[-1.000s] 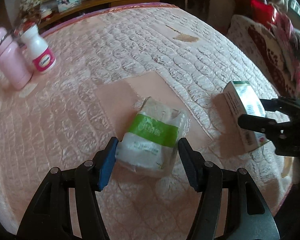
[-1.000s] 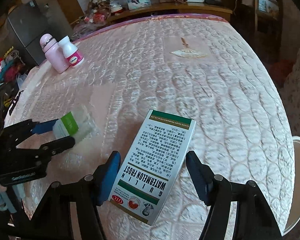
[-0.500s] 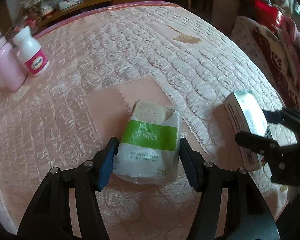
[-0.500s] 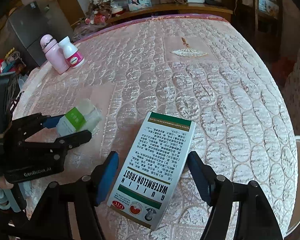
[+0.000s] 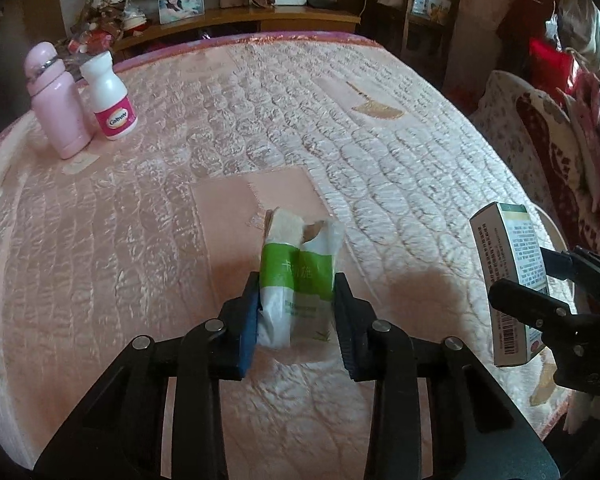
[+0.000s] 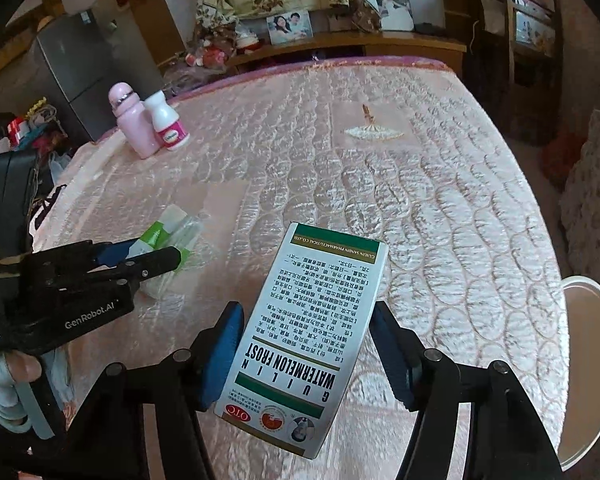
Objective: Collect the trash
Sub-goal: 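Carry the tissue pack and Watermelon Frost box over the white bucket with both tools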
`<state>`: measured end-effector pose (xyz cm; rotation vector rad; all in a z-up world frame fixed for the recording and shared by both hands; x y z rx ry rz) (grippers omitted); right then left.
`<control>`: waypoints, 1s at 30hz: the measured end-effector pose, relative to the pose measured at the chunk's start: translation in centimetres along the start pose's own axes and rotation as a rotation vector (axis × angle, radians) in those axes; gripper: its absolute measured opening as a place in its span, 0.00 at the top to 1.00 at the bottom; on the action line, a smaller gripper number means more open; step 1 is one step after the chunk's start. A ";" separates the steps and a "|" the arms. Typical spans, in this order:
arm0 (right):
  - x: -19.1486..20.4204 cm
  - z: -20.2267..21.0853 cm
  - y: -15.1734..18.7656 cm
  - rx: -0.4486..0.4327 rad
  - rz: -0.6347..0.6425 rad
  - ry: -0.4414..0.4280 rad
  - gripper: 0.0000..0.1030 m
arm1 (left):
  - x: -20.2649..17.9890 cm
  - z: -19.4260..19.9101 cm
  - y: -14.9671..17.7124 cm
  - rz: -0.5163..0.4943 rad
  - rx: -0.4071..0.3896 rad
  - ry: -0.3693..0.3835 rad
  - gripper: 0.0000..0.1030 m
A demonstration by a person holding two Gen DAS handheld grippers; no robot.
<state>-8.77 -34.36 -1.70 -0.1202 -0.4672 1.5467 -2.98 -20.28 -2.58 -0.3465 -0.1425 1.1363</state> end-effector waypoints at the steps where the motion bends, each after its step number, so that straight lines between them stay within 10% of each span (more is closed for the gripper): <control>1: 0.0 0.3 0.1 -0.004 0.000 -0.003 0.39 | -0.2 0.3 0.1 0.002 -0.005 0.000 0.70; 30: -2.7 8.1 4.6 -0.130 -0.036 0.004 0.39 | -8.6 7.6 1.5 -0.082 -0.172 -0.056 0.70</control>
Point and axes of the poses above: each gripper's, at about its wrist camera, not at the fingertips, and z roughly against the way its jaws point, x to its left, y to its underside, the point moved 9 cm from there along -z, roughly the way its jaws point, and after that the axes turned 13 degrees about x, right-handed, at the moved point
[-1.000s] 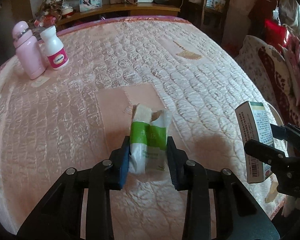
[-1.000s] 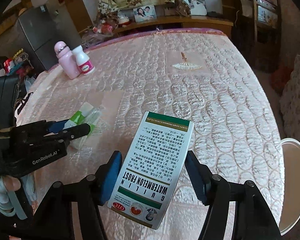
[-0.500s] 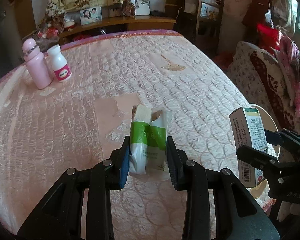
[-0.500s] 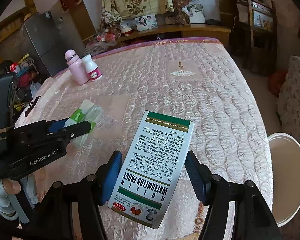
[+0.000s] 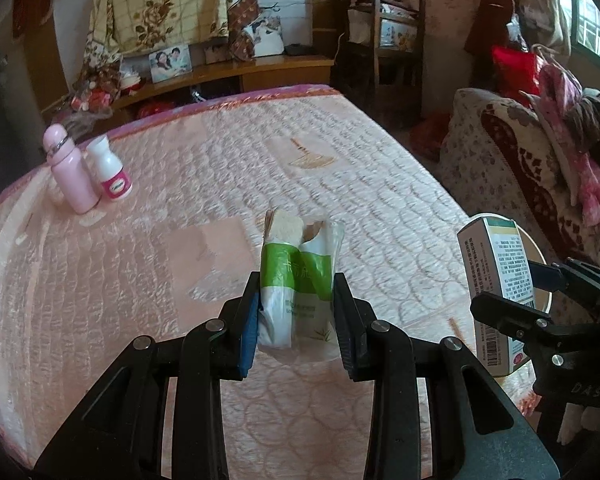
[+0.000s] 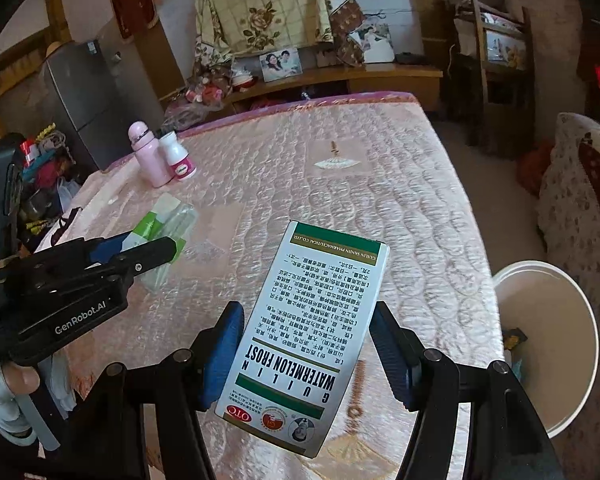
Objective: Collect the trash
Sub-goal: 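Carry the tissue pack and Watermelon Frost box over the white bucket with both tools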
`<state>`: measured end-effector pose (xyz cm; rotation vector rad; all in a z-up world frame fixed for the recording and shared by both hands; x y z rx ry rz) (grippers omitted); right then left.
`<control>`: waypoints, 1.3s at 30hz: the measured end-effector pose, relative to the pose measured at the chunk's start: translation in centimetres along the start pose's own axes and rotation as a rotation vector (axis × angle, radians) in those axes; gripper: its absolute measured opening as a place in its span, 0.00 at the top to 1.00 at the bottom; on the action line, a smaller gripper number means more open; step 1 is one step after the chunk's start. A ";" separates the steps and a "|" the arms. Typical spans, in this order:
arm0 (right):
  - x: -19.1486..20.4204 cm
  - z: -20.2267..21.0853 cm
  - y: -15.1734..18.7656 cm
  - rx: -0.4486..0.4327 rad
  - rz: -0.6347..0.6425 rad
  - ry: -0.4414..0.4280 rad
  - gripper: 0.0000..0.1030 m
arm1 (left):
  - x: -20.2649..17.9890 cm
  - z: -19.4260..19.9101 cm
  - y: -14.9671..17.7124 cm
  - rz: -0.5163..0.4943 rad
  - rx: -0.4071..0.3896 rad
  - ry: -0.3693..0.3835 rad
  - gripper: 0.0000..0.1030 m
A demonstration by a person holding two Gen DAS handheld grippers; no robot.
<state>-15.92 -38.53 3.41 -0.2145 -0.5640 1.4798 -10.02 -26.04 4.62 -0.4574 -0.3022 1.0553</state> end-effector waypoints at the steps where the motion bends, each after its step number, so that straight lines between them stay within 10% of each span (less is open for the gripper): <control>1: -0.3 0.3 0.1 -0.005 -0.005 0.001 0.39 | -0.5 0.1 -0.1 -0.008 -0.005 -0.001 0.70; 39: -19.2 5.7 5.5 -0.031 -0.296 0.153 0.39 | -21.1 -3.6 -3.6 -0.239 0.049 0.199 0.70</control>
Point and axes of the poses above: each gripper's, at about its wrist camera, not at the fingertips, and z roughly against the way its jaws point, x to its left, y to its underside, the point moved 9 cm from there along -z, roughly the way its jaws point, and after that the axes turned 13 degrees about x, right-handed, at the moved point
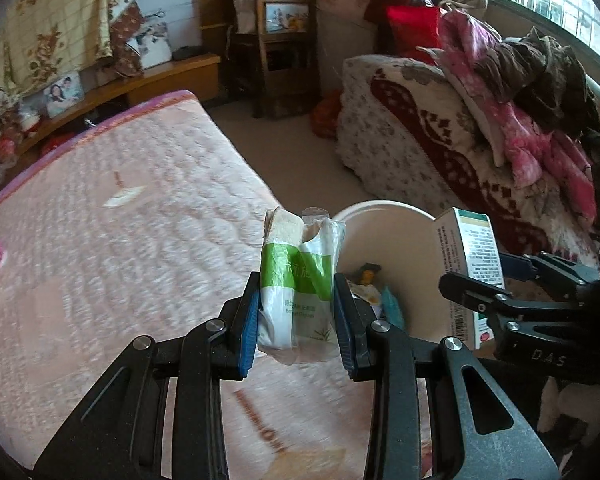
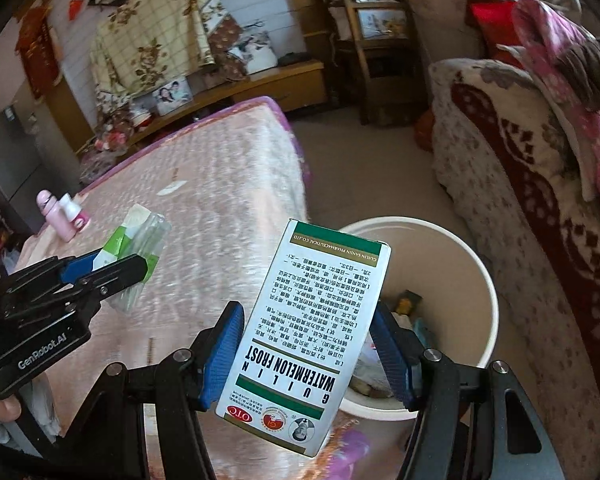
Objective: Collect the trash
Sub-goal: 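Carry the tissue pack and Watermelon Frost box over the white bucket with both tools, then open both tools to drop the tissue pack and box into the bucket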
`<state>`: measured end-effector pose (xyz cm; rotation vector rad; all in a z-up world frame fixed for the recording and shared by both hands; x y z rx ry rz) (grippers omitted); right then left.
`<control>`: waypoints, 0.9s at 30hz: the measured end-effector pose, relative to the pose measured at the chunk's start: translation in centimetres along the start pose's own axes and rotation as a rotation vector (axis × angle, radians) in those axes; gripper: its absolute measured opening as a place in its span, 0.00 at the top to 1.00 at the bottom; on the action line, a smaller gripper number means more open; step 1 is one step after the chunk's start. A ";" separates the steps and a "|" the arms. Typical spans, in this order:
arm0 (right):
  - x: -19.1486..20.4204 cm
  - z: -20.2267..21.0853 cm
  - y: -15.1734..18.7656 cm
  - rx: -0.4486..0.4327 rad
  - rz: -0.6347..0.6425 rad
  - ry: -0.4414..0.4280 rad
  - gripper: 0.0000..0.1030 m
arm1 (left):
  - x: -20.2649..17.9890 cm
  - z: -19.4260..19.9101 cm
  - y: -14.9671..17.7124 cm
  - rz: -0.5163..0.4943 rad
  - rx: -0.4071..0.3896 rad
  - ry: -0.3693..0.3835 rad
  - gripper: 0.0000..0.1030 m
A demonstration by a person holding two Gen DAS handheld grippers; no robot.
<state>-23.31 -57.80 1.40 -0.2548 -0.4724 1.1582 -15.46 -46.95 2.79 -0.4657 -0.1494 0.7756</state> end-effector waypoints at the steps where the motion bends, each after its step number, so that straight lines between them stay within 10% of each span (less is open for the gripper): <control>1: -0.5 -0.1 0.0 0.003 -0.008 0.003 0.39 | -0.3 -0.3 -0.1 -0.001 0.004 0.006 0.70; 27: -7.6 -3.3 -0.1 0.051 -0.142 0.040 0.39 | -4.6 -6.4 -2.2 0.014 0.097 0.126 0.68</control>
Point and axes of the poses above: each gripper's, at about its wrist camera, not at the fingertips, and z roughly against the way its jaws point, x to its left, y to its underside, the point moved 9 cm from there along -z, roughly the way its jaws point, and after that the axes turned 13 degrees about x, right-handed, at the moved point
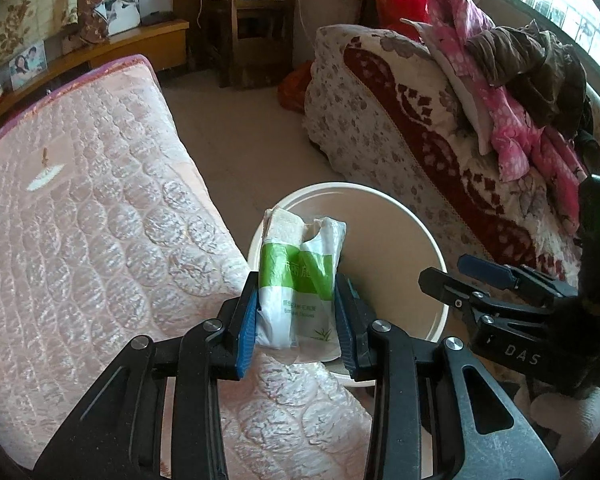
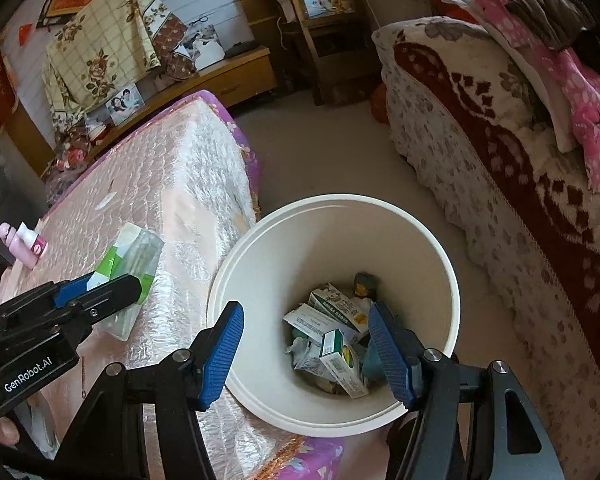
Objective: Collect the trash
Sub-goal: 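Open both tools to drop the tissue pack and box into the bucket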
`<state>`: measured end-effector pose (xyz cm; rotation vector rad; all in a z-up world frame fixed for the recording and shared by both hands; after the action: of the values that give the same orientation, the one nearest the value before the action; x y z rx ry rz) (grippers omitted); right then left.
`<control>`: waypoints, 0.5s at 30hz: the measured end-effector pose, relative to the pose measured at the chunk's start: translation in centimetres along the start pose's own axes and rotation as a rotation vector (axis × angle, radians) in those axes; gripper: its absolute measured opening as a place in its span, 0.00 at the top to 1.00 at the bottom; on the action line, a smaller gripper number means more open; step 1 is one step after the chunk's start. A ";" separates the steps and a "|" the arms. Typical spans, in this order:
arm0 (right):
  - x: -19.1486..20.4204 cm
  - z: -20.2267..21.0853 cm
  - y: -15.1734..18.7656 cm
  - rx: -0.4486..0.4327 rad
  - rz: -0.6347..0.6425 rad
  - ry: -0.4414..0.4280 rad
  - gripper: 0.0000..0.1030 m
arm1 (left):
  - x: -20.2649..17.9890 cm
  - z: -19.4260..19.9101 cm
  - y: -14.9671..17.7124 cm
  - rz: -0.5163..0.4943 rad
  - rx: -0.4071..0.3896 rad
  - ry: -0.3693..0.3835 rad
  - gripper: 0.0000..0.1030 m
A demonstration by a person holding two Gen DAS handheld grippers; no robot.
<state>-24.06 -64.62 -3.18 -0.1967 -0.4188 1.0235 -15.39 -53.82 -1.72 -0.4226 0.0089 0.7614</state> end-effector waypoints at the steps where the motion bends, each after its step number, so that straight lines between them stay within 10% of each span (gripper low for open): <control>1: -0.2 -0.1 0.1 0.004 -0.006 0.001 0.39 | 0.0 -0.1 0.0 0.003 -0.002 0.002 0.66; 15: -0.8 -0.4 0.4 0.021 -0.036 -0.001 0.34 | 0.1 -0.4 -0.1 0.025 -0.012 0.049 0.48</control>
<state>-24.54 -65.07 -3.83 -0.1694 -0.4106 0.9918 -15.17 -53.94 -2.03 -0.4532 0.0559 0.7756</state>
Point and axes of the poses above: each gripper's, at about its wrist camera, not at the fingertips, and z roughly against the way its jaws point, x to its left, y to its underside, the point moved 9 cm from there along -z, roughly the way its jaws point, and after that the axes turned 13 degrees about x, right-handed, at the moved point
